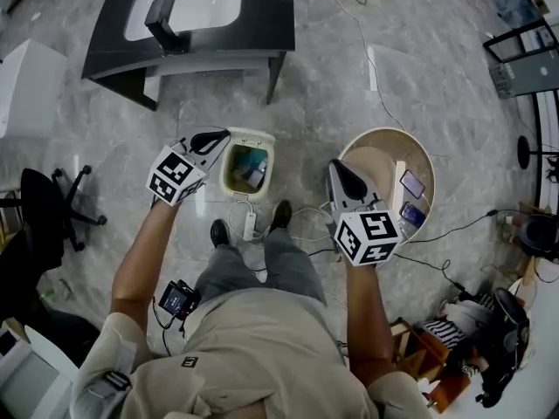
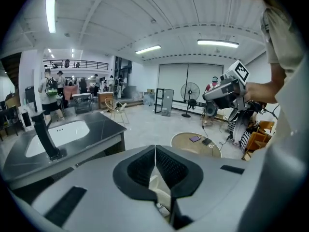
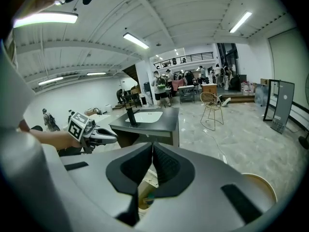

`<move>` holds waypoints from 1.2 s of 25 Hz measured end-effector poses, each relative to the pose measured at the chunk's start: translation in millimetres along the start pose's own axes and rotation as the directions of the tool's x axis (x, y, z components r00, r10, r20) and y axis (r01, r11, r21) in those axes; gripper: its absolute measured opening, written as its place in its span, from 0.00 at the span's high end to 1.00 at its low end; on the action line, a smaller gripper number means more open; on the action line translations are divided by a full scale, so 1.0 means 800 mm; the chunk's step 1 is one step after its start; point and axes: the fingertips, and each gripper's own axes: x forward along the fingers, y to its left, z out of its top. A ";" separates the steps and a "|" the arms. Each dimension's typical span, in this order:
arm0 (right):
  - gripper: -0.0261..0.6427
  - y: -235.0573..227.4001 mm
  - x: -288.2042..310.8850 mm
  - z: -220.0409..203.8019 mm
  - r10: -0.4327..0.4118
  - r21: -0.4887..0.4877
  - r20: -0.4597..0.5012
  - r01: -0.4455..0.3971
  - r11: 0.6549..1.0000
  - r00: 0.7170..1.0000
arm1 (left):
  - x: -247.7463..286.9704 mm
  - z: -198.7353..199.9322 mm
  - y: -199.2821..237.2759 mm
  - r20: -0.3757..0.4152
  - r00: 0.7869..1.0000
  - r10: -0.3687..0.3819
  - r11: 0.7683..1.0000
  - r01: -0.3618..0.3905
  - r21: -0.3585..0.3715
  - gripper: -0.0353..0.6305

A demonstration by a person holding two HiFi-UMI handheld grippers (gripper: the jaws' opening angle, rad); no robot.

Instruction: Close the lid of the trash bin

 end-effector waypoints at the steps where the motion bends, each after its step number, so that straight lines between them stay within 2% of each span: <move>1: 0.92 -0.005 0.005 -0.005 -0.001 0.003 -0.006 0.001 1.000 1.000 | 0.009 -0.010 0.003 -0.009 1.000 0.000 1.000 0.000 -0.009 0.92; 7: 0.92 -0.028 0.033 -0.035 -0.010 0.027 -0.034 0.011 1.000 0.999 | 0.053 -0.078 0.020 -0.071 0.997 0.000 0.998 -0.004 -0.063 0.92; 15: 0.92 -0.044 0.066 -0.081 -0.008 0.040 -0.082 0.011 0.999 0.997 | 0.112 -0.159 0.042 -0.147 0.989 -0.003 0.995 -0.012 -0.101 0.91; 24: 0.92 -0.063 0.084 -0.145 -0.011 0.061 -0.140 0.020 0.998 0.990 | 0.182 -0.229 0.051 -0.224 0.974 -0.022 0.992 -0.007 -0.124 0.77; 30: 0.92 -0.067 0.090 -0.185 -0.013 0.079 -0.183 0.027 0.997 0.983 | 0.210 -0.263 0.060 -0.250 0.968 -0.026 0.988 -0.013 -0.156 0.75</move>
